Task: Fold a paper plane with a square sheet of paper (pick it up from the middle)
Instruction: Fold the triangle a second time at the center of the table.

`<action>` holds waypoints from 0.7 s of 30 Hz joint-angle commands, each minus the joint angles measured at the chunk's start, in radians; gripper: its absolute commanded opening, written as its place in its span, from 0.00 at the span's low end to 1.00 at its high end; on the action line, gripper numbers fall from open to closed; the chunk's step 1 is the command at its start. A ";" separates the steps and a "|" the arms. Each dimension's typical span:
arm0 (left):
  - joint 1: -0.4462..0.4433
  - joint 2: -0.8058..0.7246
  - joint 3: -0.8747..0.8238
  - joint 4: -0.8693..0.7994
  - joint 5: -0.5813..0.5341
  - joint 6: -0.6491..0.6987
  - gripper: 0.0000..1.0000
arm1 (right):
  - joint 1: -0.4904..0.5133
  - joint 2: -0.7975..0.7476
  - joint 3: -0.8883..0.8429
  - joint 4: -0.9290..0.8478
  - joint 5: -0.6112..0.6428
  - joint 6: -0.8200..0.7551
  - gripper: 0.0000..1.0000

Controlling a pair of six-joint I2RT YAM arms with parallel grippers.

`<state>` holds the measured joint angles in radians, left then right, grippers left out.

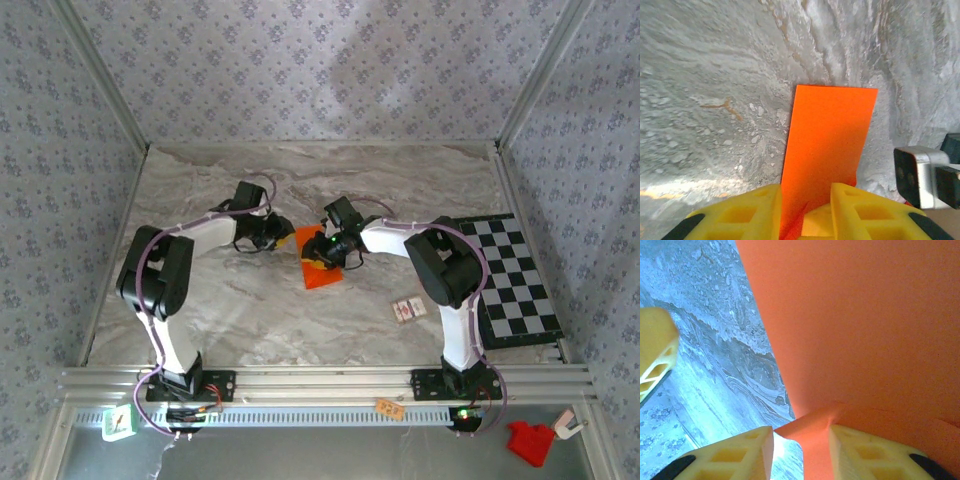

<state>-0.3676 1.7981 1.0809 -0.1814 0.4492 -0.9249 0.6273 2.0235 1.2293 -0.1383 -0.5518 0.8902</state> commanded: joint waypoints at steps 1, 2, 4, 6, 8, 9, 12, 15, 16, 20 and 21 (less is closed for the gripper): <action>-0.001 -0.049 -0.038 -0.010 -0.001 0.015 0.32 | 0.002 0.026 -0.002 -0.054 0.034 -0.007 0.39; -0.002 -0.056 -0.048 0.002 0.008 0.014 0.32 | 0.000 0.026 -0.002 -0.053 0.033 -0.007 0.39; -0.005 -0.070 -0.066 0.018 0.026 0.014 0.31 | 0.000 0.025 -0.002 -0.055 0.034 -0.008 0.39; -0.010 -0.081 -0.079 0.026 0.040 0.015 0.28 | 0.000 0.028 -0.002 -0.060 0.035 -0.011 0.37; -0.021 -0.086 -0.087 0.029 0.059 0.024 0.25 | -0.001 0.027 -0.002 -0.069 0.038 -0.015 0.34; -0.030 -0.087 -0.090 0.027 0.066 0.029 0.23 | -0.002 0.027 -0.003 -0.072 0.040 -0.017 0.30; -0.052 -0.090 -0.099 0.027 0.075 0.035 0.19 | -0.001 0.027 -0.002 -0.087 0.047 -0.023 0.20; -0.071 -0.083 -0.098 0.024 0.084 0.041 0.15 | -0.001 0.029 0.002 -0.104 0.056 -0.030 0.12; -0.077 -0.080 -0.096 0.025 0.086 0.042 0.14 | -0.001 0.029 0.002 -0.109 0.056 -0.030 0.10; -0.101 -0.052 -0.083 0.017 0.086 0.044 0.10 | -0.001 0.033 0.007 -0.121 0.058 -0.035 0.05; -0.104 -0.045 -0.078 0.015 0.086 0.045 0.08 | -0.001 0.034 0.009 -0.122 0.058 -0.035 0.05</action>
<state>-0.4618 1.7485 0.9890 -0.1604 0.5121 -0.8982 0.6270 2.0254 1.2297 -0.1871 -0.5228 0.8703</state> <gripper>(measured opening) 0.089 0.061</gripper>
